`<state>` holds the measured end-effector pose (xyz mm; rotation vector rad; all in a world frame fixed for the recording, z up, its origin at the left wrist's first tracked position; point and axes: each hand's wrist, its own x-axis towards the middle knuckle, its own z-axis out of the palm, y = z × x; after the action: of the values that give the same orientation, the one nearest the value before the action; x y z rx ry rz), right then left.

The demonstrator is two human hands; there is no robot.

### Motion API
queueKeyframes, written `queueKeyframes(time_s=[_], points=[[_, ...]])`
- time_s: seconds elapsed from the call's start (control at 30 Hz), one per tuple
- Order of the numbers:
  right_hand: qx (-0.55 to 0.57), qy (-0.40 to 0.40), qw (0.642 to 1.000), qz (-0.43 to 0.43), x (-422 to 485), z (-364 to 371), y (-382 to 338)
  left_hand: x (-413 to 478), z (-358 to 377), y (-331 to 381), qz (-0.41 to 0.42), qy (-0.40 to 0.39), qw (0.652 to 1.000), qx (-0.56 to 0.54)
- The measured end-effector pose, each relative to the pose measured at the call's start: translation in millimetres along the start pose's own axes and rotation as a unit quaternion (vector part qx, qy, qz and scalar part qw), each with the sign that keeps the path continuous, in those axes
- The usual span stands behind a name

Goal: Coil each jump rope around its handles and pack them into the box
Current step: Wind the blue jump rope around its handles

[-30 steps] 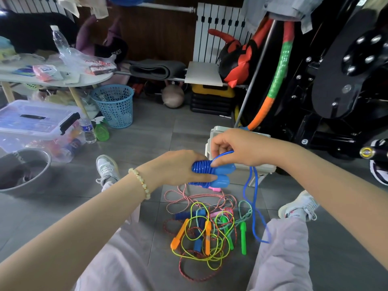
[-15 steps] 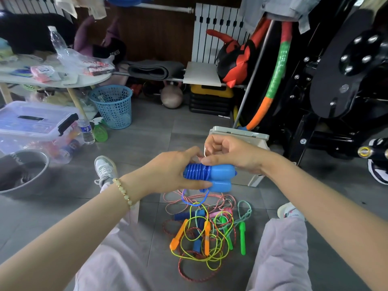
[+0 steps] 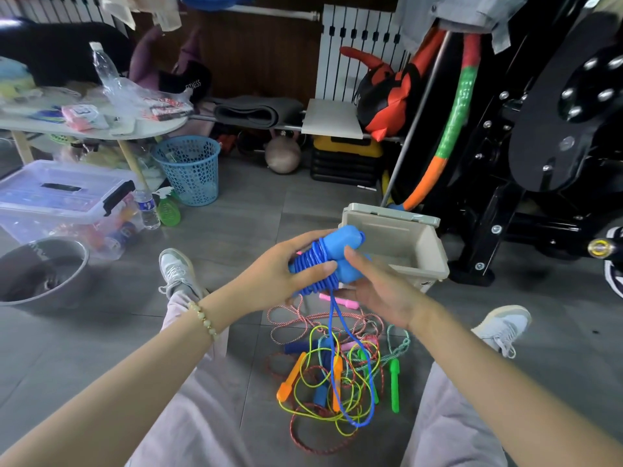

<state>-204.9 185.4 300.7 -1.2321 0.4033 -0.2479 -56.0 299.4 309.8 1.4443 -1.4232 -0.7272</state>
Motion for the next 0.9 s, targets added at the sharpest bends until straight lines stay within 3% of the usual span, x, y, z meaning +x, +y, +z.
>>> queueKeyframes(time_s=[0.2,0.4,0.47,0.53,0.6,0.73,0.83,0.9], points=[[-0.079,0.118,0.989,-0.029,2.9,11.2,10.7,13.9,0.1,-4.2,-0.062,0.044,0.997,0.020],[-0.001,0.113,0.993,-0.033,3.7,8.7,4.8,8.0,0.0,-11.6,-0.107,-0.025,0.983,-0.149],[0.003,0.112,0.993,-0.030,4.4,8.1,5.9,4.2,1.0,-14.6,-0.115,-0.020,0.980,-0.160],[-0.026,0.113,0.993,-0.023,4.2,7.5,9.2,4.6,3.0,-14.9,-0.120,0.007,0.984,-0.135],[-0.127,0.129,0.983,-0.014,4.7,6.6,13.5,9.2,3.4,-14.5,-0.118,0.047,0.987,-0.103],[-0.381,0.108,0.918,-0.036,8.3,5.3,24.5,19.3,-5.1,-24.1,-0.141,0.090,0.986,-0.016],[-0.597,0.088,0.796,-0.051,2.2,7.1,17.0,23.1,-10.2,-30.2,-0.160,0.090,0.982,0.034],[-0.658,0.077,0.744,-0.085,-4.2,16.4,1.5,23.5,-13.9,-34.6,-0.182,0.066,0.979,0.061]])
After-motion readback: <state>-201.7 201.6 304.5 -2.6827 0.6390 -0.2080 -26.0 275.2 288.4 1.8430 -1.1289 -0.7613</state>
